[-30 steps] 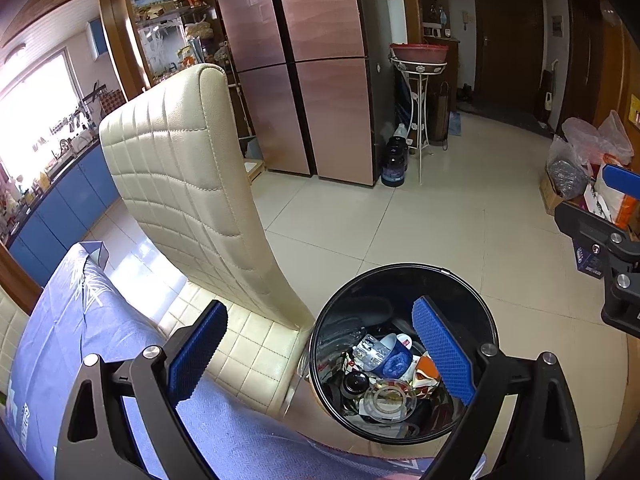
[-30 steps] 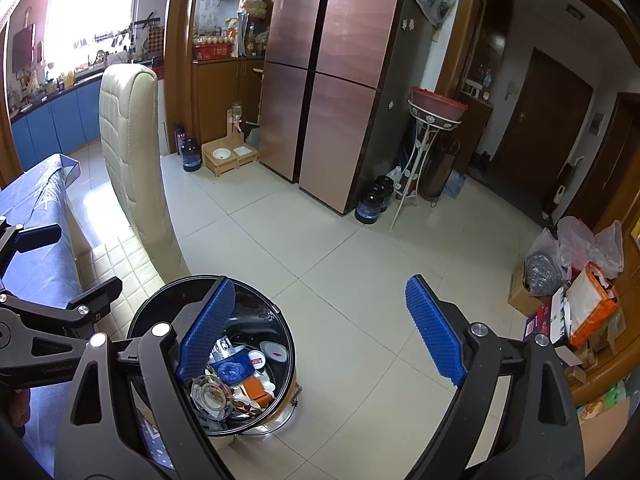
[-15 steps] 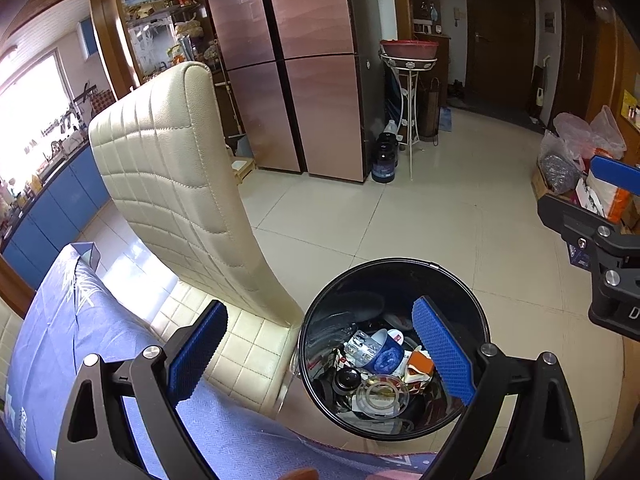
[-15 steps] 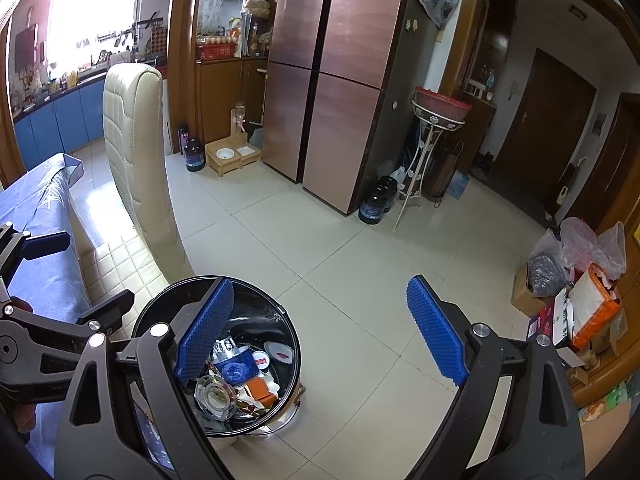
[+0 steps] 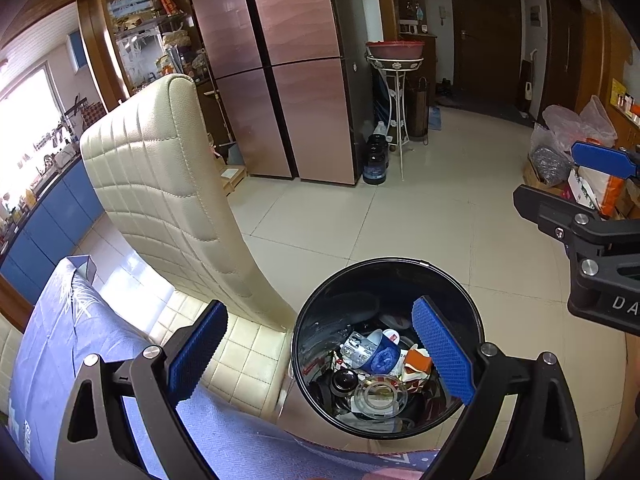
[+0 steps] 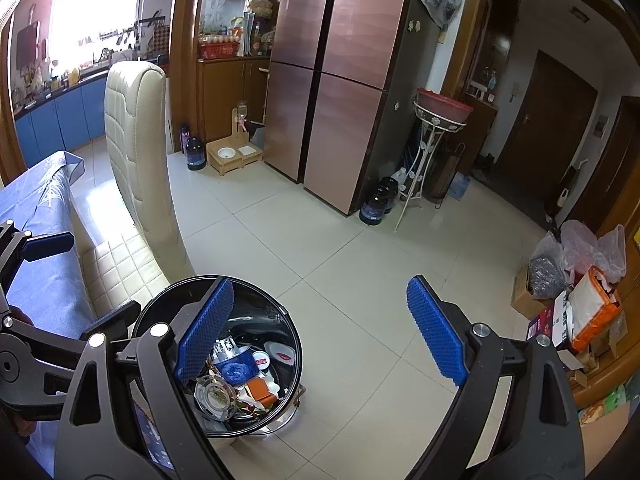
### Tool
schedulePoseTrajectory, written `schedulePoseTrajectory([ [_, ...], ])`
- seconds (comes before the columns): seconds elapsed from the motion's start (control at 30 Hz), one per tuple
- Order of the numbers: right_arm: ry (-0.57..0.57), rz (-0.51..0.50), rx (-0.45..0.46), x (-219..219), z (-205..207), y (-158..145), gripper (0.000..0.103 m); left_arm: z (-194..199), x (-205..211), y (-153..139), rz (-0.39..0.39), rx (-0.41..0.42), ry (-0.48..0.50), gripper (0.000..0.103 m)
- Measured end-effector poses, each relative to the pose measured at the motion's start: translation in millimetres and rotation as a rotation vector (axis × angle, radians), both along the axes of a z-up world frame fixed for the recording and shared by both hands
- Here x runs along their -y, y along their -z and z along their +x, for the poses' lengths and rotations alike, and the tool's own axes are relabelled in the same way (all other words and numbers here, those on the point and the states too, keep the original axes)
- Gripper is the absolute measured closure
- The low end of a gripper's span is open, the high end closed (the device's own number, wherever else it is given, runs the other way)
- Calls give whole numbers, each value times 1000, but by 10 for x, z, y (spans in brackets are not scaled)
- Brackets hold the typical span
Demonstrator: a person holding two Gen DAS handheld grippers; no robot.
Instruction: Collect trash
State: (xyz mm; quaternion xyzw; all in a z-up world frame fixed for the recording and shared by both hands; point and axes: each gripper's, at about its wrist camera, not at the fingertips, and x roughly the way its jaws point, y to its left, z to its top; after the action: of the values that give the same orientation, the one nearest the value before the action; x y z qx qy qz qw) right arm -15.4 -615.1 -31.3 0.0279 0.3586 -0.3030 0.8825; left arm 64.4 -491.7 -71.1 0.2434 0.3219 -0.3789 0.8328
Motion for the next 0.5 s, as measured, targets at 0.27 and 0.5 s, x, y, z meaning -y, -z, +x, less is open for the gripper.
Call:
schedulePoseTrajectory([
  [0.27, 0, -1, 0, 4, -1, -2, 15, -12, 29, 10, 1, -9, 18, 12],
  [0.5, 0, -5, 0, 6, -22, -10, 15, -17, 42, 33, 25, -17, 19, 12],
])
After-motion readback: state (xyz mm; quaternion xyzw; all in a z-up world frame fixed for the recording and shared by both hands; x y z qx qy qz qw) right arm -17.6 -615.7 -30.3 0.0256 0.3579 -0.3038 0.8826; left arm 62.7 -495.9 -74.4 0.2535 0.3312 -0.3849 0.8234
